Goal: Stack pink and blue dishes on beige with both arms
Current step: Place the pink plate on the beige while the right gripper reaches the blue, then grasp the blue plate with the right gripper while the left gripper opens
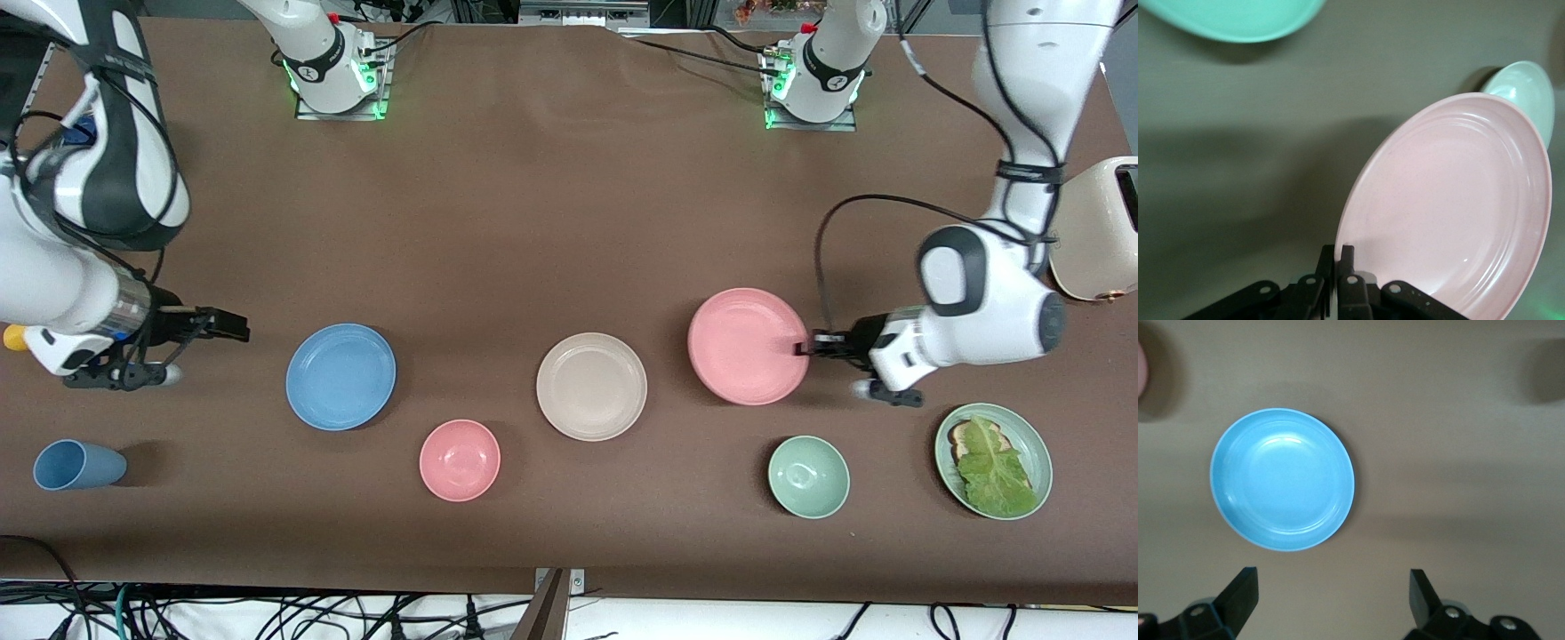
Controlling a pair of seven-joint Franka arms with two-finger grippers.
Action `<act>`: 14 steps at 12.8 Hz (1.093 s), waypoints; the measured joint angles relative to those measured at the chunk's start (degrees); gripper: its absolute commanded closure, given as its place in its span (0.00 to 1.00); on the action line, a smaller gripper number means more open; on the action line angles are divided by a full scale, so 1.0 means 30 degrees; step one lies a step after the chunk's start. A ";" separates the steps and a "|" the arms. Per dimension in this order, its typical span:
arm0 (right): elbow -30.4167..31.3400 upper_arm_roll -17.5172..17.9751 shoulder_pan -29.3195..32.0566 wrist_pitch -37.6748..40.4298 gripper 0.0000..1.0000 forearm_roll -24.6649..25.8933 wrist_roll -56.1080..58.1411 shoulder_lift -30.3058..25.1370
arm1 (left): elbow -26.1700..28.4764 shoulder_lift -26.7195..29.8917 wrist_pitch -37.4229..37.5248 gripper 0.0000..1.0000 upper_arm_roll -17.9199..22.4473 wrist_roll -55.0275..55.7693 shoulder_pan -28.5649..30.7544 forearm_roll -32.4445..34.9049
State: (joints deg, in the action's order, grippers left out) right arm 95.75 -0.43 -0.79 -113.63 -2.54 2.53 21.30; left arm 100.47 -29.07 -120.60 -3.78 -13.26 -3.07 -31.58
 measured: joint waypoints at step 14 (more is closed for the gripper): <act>0.7116 0.0059 -0.0048 -1.1777 0.01 0.0000 0.0000 0.1726 | -0.2894 -0.3556 -0.5693 1.00 0.0278 1.0203 -0.7072 0.0000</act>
State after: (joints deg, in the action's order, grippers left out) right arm 117.10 -0.25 -0.94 -148.96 -2.55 2.53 26.48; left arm 91.78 -39.74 -137.68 -2.95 17.35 -24.28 -31.58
